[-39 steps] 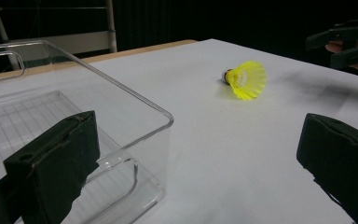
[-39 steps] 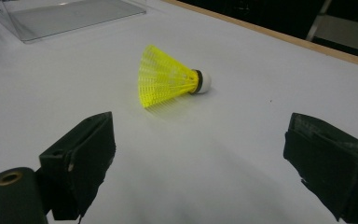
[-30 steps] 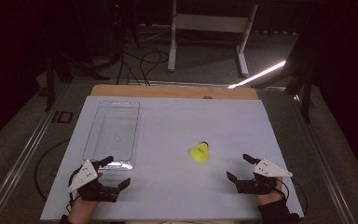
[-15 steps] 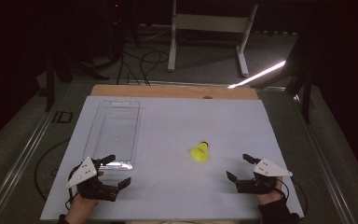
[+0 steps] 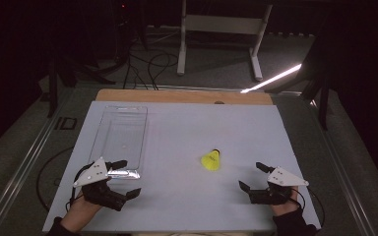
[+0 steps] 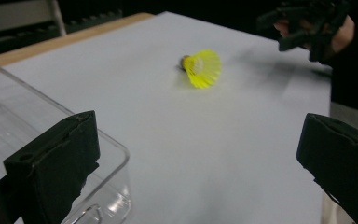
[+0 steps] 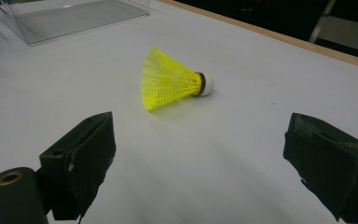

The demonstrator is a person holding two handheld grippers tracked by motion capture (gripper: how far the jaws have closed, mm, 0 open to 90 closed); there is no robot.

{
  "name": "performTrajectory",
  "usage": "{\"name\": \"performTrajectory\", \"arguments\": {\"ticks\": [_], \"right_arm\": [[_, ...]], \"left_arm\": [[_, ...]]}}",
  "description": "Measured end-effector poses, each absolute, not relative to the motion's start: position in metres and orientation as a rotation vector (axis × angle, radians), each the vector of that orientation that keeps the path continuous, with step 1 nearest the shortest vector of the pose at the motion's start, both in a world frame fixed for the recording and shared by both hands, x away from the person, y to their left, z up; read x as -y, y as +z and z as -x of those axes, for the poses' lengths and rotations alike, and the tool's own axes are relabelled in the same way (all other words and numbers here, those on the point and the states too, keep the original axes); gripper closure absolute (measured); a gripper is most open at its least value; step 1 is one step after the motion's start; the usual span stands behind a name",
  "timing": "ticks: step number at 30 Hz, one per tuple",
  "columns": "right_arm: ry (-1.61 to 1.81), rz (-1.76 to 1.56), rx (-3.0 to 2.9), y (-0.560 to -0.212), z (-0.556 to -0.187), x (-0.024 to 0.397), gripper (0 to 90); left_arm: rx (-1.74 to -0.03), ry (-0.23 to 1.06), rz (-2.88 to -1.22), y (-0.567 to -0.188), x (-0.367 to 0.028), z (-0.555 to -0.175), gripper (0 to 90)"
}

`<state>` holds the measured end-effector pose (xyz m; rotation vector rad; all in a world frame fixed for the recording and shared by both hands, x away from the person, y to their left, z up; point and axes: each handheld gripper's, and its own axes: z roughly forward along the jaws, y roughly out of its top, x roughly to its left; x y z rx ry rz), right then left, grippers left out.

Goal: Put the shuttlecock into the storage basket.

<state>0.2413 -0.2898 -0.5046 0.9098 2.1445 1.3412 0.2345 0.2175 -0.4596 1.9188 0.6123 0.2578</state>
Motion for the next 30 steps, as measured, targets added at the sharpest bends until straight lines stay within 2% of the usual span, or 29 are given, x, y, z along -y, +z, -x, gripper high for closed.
{"name": "performTrajectory", "arguments": {"ticks": [24,30], "right_arm": [[1.319,-0.917,-2.14,-0.501,-0.241,0.29,9.8],[1.33,-0.923,-2.147,-0.501,-0.241,0.29,9.8]], "left_arm": [[-0.538,0.177,-2.248,-0.435,-0.197,-0.248,0.0],[-0.527,0.12,-2.33,-0.432,-0.19,-0.251,0.0]]}}
